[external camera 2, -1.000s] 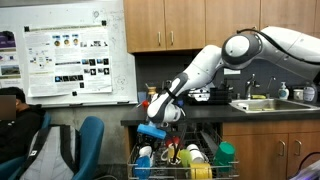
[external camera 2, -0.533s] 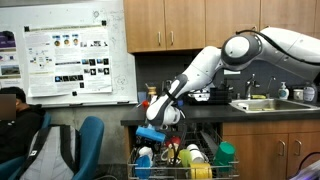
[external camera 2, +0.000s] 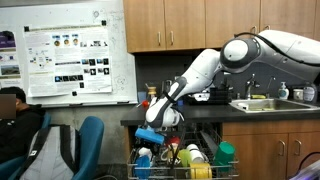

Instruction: Put the blue bowl on the counter.

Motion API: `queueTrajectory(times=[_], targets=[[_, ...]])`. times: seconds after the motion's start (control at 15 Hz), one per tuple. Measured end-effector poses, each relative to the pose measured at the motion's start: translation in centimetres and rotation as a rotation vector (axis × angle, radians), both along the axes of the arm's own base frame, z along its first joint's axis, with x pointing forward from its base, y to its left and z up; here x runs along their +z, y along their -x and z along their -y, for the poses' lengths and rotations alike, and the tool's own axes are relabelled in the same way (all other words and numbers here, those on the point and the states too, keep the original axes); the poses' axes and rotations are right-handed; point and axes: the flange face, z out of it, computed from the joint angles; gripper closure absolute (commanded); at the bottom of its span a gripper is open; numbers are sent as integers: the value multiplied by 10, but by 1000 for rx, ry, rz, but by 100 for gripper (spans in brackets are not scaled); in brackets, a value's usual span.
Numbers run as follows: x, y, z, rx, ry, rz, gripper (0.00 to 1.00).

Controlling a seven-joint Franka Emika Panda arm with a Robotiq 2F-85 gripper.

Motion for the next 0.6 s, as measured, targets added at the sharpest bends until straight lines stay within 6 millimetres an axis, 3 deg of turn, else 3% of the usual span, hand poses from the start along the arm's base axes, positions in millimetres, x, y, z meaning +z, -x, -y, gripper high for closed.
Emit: queueTrajectory(times=[0.6], targets=[[3,-20,-6,-11,-31,33,95]])
